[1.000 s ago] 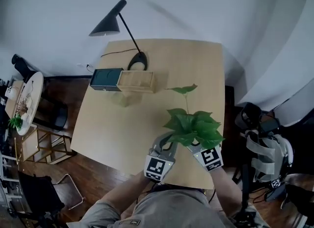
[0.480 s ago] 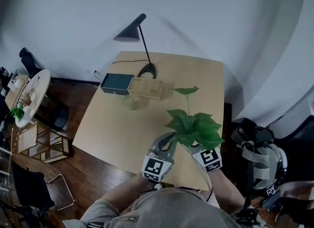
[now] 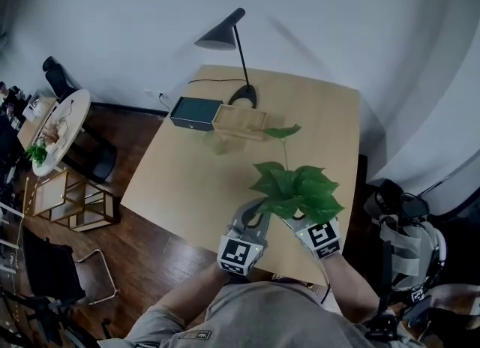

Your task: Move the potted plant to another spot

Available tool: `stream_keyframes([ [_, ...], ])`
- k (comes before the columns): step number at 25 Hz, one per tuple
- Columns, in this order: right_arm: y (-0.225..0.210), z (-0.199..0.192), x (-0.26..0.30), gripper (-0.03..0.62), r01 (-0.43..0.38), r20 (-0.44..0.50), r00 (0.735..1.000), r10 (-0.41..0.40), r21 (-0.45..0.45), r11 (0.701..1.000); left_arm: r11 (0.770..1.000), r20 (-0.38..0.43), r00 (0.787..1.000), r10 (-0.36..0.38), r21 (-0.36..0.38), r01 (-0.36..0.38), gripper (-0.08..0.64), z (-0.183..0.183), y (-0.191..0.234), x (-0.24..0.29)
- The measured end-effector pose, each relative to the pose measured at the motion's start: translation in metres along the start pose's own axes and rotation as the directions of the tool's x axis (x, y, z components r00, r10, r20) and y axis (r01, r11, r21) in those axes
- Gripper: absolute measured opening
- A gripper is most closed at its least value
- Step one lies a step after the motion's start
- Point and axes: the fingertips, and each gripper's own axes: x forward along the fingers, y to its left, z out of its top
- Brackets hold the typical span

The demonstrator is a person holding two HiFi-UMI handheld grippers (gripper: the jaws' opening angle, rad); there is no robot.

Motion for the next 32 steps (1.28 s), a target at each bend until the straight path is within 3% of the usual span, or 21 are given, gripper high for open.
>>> stream_keyframes([
  [9,0.057,0.025,0.056,0.442,-0.025,0.0,1.0,0.025,-0.016,1.0,0.999,0.019,0.999,0.035,-0.018,-0.034,-0.006,0.001,0.066,-0.049],
  [17,0.122,0.038,0.123,0.442,0.061,-0.025,0.998,-0.061,0.022,0.998,0.999,0.019,1.0,-0.016,-0.03,0.017,-0.006,-0.001,0.15,-0.105],
  [24,0.178,0.059,0.169,0.442,0.092,-0.032,0.995,-0.091,0.052,0.994,0.998,-0.005,0.999,-0.045,-0.042,0.044,-0.006,-0.005,0.206,-0.152],
  [32,0.195,0.065,0.206,0.442,0.059,-0.04,0.998,-0.056,0.058,0.997,0.998,0.008,1.0,-0.001,-0.057,0.001,-0.006,-0.01,0.246,-0.161],
])
